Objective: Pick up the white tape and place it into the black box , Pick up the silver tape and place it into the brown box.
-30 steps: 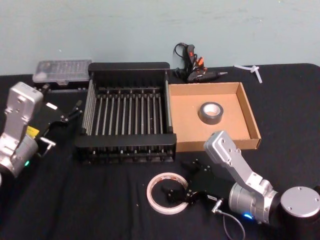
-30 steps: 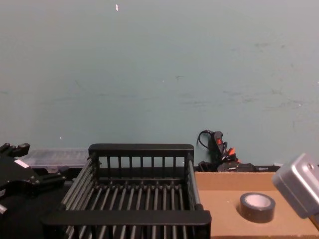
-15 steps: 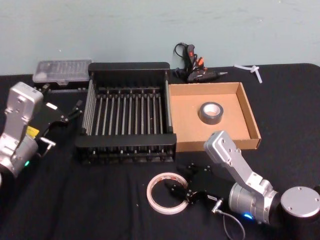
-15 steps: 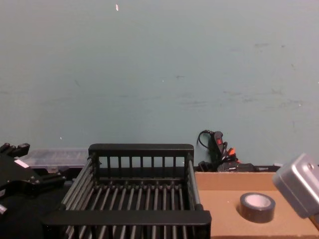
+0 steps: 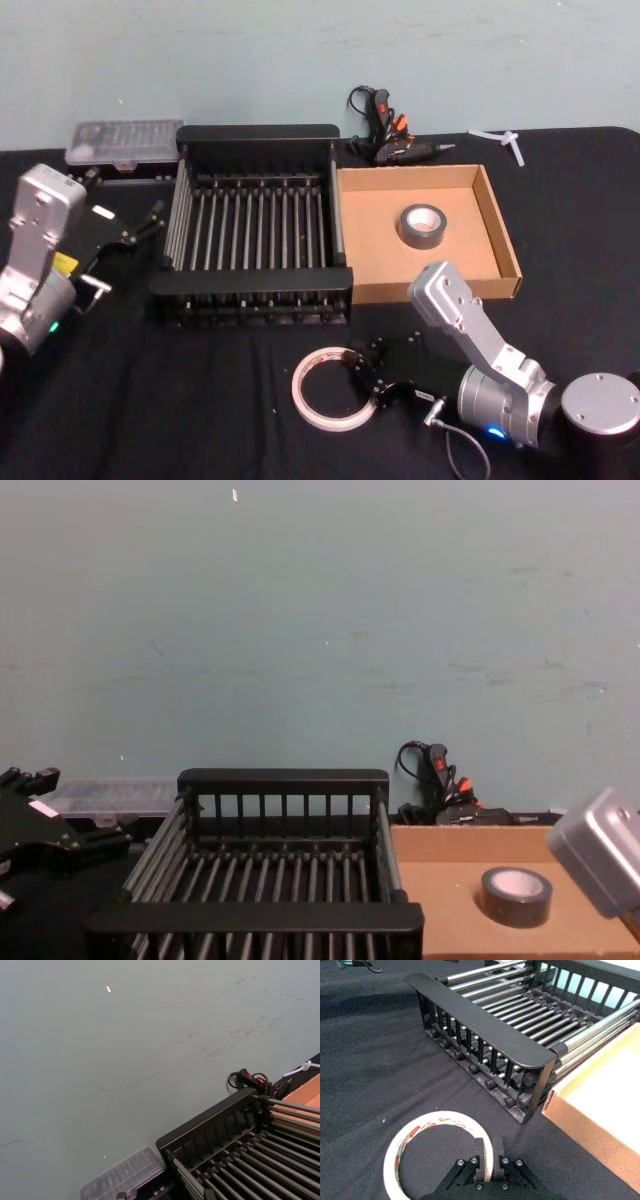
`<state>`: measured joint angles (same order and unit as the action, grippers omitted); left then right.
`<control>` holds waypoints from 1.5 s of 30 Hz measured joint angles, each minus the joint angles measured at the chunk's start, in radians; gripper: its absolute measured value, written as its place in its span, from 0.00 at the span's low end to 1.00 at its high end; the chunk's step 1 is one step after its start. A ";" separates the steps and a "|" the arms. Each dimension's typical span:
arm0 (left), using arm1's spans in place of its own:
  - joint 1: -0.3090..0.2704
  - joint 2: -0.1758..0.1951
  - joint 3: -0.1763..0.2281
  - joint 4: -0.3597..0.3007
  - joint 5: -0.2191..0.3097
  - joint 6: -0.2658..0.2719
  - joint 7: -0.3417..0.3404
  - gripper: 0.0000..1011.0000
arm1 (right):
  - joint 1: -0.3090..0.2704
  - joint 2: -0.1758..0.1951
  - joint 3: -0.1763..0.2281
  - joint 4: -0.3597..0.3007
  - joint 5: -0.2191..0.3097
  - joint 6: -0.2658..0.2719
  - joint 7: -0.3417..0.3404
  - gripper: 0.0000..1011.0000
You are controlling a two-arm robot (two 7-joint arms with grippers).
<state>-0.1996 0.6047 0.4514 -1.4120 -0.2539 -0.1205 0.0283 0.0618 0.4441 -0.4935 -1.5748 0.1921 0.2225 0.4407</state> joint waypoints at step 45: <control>0.000 0.000 0.000 0.000 0.000 0.000 0.000 0.99 | -0.049 0.139 0.068 -0.198 0.165 -0.067 0.079 0.08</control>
<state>-0.1995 0.6047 0.4514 -1.4120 -0.2539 -0.1205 0.0283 0.0129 0.5826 -0.4259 -1.7726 0.3570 0.1556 0.5197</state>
